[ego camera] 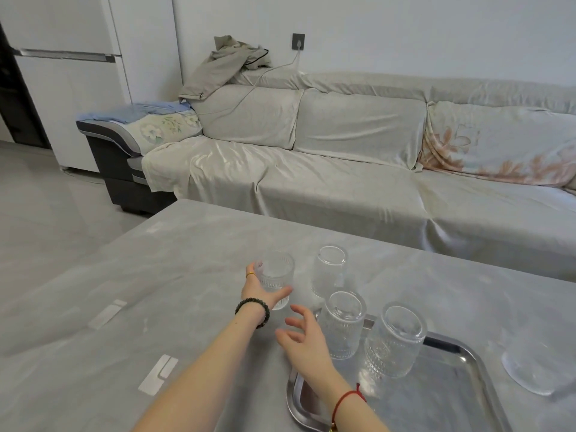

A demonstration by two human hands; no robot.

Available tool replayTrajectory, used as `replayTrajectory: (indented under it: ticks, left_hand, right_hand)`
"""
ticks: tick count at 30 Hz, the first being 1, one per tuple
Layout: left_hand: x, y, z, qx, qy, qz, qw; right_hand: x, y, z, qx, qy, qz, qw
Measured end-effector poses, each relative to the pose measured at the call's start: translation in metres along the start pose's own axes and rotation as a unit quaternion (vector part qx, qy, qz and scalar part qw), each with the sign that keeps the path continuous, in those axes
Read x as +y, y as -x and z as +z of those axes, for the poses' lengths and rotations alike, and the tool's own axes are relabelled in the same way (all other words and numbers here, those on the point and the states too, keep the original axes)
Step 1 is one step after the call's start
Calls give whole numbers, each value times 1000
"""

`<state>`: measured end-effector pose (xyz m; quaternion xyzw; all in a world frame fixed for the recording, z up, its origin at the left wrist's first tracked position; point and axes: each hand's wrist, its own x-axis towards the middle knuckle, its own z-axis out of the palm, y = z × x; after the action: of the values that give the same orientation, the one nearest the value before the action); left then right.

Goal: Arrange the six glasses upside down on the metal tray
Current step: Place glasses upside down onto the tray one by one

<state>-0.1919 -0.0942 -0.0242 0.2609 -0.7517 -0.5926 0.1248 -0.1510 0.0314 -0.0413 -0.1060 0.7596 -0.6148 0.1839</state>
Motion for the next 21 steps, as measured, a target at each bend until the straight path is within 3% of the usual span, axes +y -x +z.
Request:
replayTrajectory:
  ticks: [5,8,10,12,16,21]
  left_hand:
    - [-1,8,-6,39,-22,-3,999]
    - [-4,24,-14,87,82,-47,992]
    - [-5,39,-22,79,175,-37,981]
    - [-1,60,-29,43,261,-37,964]
    - [-4,99,-26,-101,337,-112,929]
    - [7,140,4,-252,284,-149,913]
  right_hand:
    - [-2,0,5,-1,-17,0,1000]
    - [-6,6,5,1,-42,0,999]
    - [-10,16,5,2,-72,-4,997]
    - [-14,27,5,1,-116,-7,993]
    - [-17,56,2,21,-176,-33,984]
    - [-15,95,-29,126,-127,-108,978]
